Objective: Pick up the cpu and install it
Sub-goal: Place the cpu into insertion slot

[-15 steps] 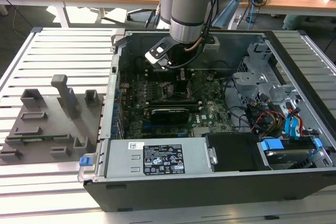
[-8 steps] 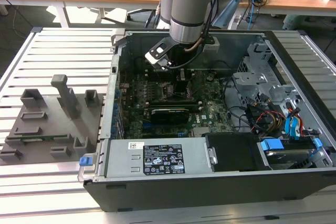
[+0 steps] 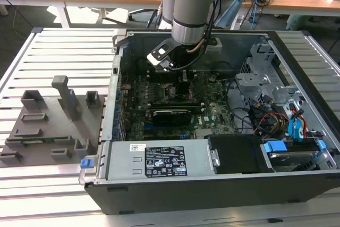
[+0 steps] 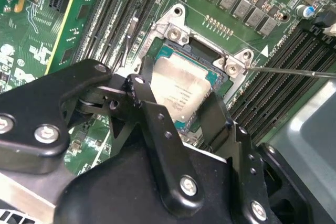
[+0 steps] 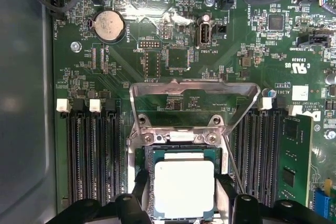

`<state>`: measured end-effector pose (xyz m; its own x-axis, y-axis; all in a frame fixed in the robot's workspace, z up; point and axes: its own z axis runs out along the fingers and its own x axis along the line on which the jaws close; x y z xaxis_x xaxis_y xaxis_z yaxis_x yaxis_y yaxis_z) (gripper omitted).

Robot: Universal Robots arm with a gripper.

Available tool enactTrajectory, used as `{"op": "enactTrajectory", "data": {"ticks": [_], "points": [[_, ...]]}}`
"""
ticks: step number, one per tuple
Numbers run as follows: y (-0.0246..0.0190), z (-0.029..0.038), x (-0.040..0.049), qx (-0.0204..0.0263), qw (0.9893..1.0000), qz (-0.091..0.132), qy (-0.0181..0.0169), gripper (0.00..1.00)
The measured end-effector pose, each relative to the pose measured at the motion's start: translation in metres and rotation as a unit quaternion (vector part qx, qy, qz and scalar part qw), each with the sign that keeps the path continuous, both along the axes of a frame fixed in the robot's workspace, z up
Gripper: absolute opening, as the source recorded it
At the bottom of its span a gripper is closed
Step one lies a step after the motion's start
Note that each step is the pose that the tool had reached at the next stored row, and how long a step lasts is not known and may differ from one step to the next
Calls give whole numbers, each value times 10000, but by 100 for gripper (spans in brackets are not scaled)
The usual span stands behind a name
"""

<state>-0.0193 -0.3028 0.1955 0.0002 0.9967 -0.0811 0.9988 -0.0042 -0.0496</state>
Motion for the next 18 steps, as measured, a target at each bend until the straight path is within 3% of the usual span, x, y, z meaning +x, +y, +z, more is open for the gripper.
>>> {"op": "enactTrajectory", "data": {"ticks": [13,18], "points": [[26,1,-21,-2,10000,-7,1,61],[26,145,-22,-7,10000,-7,-2,61]]}}
